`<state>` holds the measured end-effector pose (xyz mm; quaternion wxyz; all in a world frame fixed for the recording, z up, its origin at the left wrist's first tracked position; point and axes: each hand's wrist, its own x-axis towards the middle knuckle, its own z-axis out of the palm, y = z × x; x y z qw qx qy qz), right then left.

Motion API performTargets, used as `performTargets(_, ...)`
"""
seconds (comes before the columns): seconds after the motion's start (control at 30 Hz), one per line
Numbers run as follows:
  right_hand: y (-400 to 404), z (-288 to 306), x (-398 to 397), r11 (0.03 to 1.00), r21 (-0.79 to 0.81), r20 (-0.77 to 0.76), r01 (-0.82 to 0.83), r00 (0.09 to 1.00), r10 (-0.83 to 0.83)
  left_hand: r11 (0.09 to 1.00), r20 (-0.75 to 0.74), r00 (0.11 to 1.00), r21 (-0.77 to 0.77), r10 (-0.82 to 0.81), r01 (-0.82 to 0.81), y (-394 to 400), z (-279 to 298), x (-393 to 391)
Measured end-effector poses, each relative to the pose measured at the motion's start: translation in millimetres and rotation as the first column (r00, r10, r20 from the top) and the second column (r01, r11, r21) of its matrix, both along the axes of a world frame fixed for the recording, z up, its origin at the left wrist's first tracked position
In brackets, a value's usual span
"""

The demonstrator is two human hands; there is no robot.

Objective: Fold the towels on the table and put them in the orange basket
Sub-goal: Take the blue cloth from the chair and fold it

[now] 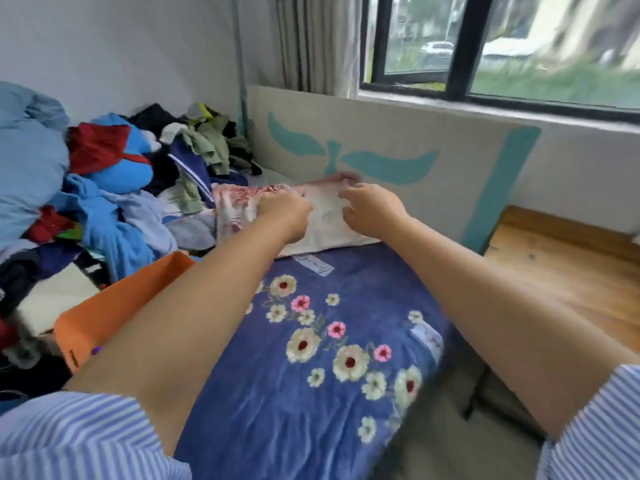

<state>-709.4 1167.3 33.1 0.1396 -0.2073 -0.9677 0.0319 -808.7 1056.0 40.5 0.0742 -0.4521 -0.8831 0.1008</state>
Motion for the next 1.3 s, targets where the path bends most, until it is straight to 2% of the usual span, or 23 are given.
performTargets(0.1, 36.6, 1.5, 83.9, 0.975, -0.012, -0.028, 0.223, 0.974, -0.223, 0.987, 0.001, 0.987, 0.017, -0.158, 0.158, 56.0, 5.5, 67.9)
performTargets(0.2, 66.6, 6.2, 172.8, 0.918, 0.008, -0.013, 0.396, 0.918, -0.396, 0.935, 0.003, 0.936, 0.029, -0.353, 0.352, 110.1, 9.6, 147.3)
performTargets(0.33, 99.8, 7.2, 310.1, 0.784, -0.003, -0.024, 0.621, 0.783, -0.621, 0.790, 0.033, 0.790, 0.068, -0.612, 0.609, 182.0, 12.1, 280.9)
performTargets(0.47, 119.3, 5.5, 435.6, 0.653, -0.037, -0.016, 0.756, 0.653, -0.757, 0.659, 0.036, 0.659, 0.090, -0.752, 0.747, 233.5, 7.8, 400.8)
performTargets(0.67, 152.4, 9.2, 615.6, 0.518, -0.072, -0.007, 0.852, 0.519, -0.855, 0.526, 0.047, 0.524, 0.109, -0.851, 0.844, 292.5, 2.7, 553.7)
performTargets(0.87, 181.5, 7.6, 733.5, 0.395, -0.091, -0.063, 0.914, 0.390, -0.919, 0.484, 0.089, 0.476, 0.128, -0.875, 0.866, 340.6, -0.7, 644.5)
performTargets(1.03, 219.3, -10.2, 791.3, 0.339, -0.134, -0.031, 0.931, 0.338, -0.941, 0.475, 0.127, 0.462, 0.109, -0.878, 0.873, 388.3, -6.9, 693.9)
performTargets(1.3, 329.4, -62.5, 839.5, 0.318, -0.191, 0.079, 0.929, 0.338, -0.938, 0.492, 0.212, 0.472, 0.047, -0.856, 0.870, 507.5, -48.1, 744.4)
